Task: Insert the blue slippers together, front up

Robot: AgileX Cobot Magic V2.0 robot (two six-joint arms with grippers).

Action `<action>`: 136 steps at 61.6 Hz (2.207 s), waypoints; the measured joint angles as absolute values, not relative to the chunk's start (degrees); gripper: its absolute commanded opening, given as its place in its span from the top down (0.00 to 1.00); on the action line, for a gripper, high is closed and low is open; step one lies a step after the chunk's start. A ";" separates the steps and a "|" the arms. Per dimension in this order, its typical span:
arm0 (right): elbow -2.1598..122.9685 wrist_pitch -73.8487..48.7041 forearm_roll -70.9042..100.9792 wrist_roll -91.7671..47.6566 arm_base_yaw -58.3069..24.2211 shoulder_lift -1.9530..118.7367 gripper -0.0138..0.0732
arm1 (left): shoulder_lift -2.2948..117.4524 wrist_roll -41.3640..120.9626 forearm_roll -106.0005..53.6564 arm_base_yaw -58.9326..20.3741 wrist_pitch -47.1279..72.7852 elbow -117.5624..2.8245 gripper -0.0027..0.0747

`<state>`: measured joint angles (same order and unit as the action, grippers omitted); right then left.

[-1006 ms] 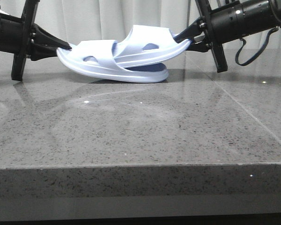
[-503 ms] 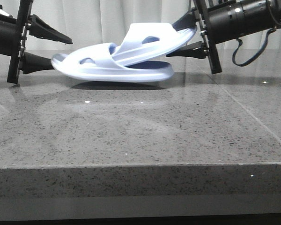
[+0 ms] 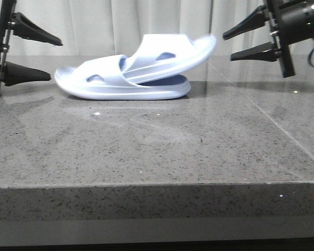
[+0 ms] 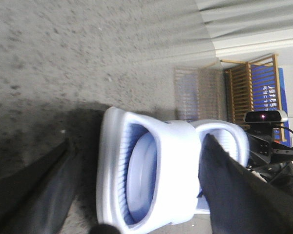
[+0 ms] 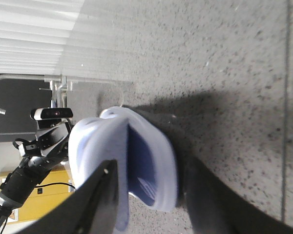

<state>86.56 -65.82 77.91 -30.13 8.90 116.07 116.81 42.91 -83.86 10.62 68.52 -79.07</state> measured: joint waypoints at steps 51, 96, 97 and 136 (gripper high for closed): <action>86.56 -60.66 44.12 -30.13 8.89 102.92 0.97 | 105.69 42.48 -70.67 12.66 67.87 -78.61 0.99; 62.28 -33.64 17.90 -19.62 -4.47 67.63 0.97 | 62.01 47.47 -55.56 11.17 29.65 -51.64 0.99; 61.42 -32.87 17.90 -19.62 -4.50 66.85 0.97 | 61.37 47.56 -55.45 11.07 29.50 -51.18 0.99; 38.55 -19.10 18.84 -18.13 -11.53 31.89 0.97 | 31.90 47.95 -50.52 -5.84 17.58 -29.82 0.99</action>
<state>38.55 -19.10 18.84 -18.13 -11.53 31.89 31.90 47.95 -50.52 -5.84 17.58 -29.82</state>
